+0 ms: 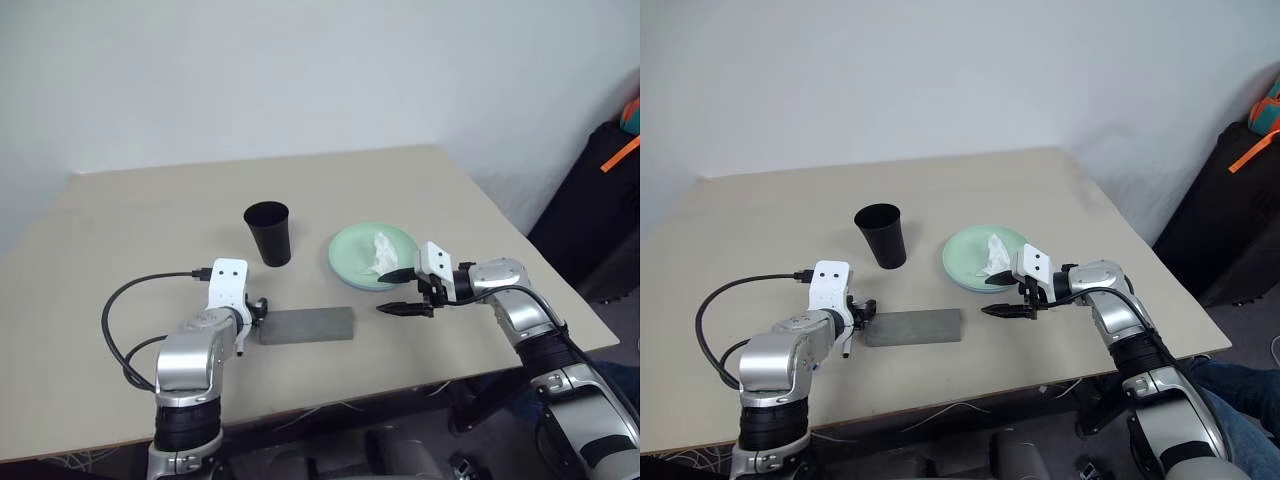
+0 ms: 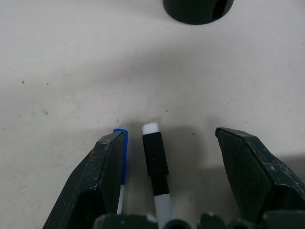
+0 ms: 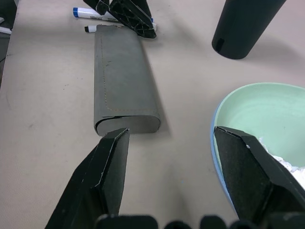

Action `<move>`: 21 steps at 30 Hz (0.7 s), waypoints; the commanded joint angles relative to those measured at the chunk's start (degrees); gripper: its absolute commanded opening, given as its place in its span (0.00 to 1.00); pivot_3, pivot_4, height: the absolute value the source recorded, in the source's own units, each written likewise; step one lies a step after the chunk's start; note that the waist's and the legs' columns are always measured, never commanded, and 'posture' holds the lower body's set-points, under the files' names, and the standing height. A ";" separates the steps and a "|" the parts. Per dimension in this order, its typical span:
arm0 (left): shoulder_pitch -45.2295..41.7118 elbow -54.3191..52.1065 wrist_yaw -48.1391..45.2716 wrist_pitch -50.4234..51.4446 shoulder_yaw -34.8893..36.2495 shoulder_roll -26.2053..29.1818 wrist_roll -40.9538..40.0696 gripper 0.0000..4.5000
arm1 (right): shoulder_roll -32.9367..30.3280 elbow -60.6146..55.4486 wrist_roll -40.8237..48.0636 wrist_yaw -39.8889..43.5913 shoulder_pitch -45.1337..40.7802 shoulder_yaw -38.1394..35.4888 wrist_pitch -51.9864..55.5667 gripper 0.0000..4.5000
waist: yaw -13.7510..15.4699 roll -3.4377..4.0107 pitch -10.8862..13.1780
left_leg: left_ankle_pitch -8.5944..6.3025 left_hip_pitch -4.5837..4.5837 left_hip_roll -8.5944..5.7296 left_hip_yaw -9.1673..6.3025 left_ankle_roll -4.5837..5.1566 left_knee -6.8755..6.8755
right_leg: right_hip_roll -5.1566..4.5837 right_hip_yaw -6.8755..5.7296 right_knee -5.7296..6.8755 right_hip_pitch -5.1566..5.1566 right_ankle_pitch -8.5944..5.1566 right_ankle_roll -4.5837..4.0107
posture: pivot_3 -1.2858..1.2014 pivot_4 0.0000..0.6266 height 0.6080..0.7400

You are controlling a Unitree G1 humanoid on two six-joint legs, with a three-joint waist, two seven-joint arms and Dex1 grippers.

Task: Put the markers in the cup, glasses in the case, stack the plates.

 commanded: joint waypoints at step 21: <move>-4.25 5.33 -1.09 1.29 1.14 1.41 -2.67 0.22 | 0.26 -1.01 0.36 -1.23 -1.20 -1.15 -1.03 0.68 | -0.05 0.00 0.00 | 0.00 0.04 0.00 -0.01 0.00 -0.06 | 0.01 0.00 0.00 -0.02 0.00 0.01 | 0.52 0.00 1.00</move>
